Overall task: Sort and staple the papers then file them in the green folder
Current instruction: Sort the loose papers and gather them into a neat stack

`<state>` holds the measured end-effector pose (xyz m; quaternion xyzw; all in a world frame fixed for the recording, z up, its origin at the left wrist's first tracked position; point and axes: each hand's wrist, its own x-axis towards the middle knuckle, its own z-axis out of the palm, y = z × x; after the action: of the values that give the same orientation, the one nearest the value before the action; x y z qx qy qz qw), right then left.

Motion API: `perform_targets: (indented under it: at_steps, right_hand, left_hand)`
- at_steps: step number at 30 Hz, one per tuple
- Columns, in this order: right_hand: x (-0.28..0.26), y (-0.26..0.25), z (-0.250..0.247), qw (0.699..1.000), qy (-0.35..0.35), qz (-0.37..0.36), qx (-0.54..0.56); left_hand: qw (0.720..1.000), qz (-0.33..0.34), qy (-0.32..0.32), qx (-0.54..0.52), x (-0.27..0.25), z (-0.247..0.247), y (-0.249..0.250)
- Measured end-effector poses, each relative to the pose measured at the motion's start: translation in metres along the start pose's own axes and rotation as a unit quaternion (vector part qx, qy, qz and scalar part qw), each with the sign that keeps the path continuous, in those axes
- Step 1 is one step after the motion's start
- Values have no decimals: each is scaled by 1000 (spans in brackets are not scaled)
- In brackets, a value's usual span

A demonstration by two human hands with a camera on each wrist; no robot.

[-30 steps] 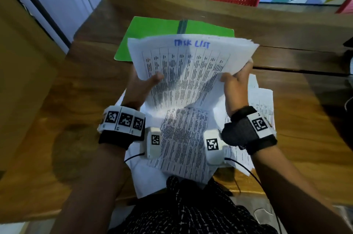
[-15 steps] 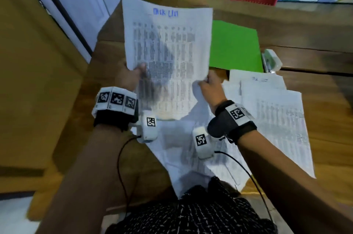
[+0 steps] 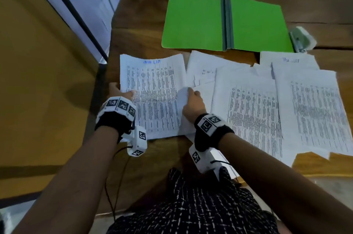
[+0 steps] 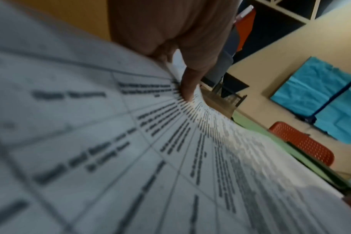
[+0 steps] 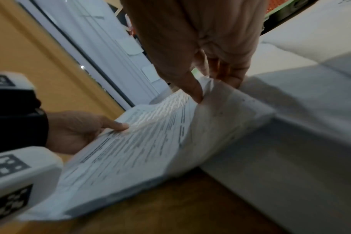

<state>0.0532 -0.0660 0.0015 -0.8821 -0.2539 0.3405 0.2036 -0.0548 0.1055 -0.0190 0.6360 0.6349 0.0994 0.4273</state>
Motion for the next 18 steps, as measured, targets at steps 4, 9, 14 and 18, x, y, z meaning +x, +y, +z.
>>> perform_targets:
  at_steps: [4,9,14,18]
  right_hand:
    - [1,7,17,993,29,-14,-111]
    - [10,13,1,993,36,-35,-106]
    - [15,63,-56,984,176,16,3]
    - [8,128,-93,945,253,205,-5]
  left_hand:
    - [995,17,32,90,0,11,-9]
    - [981,32,91,167,-15,22,-4]
    - [972,105,55,203,-31,35,25]
    - [952,230,-82,186,-61,72,50]
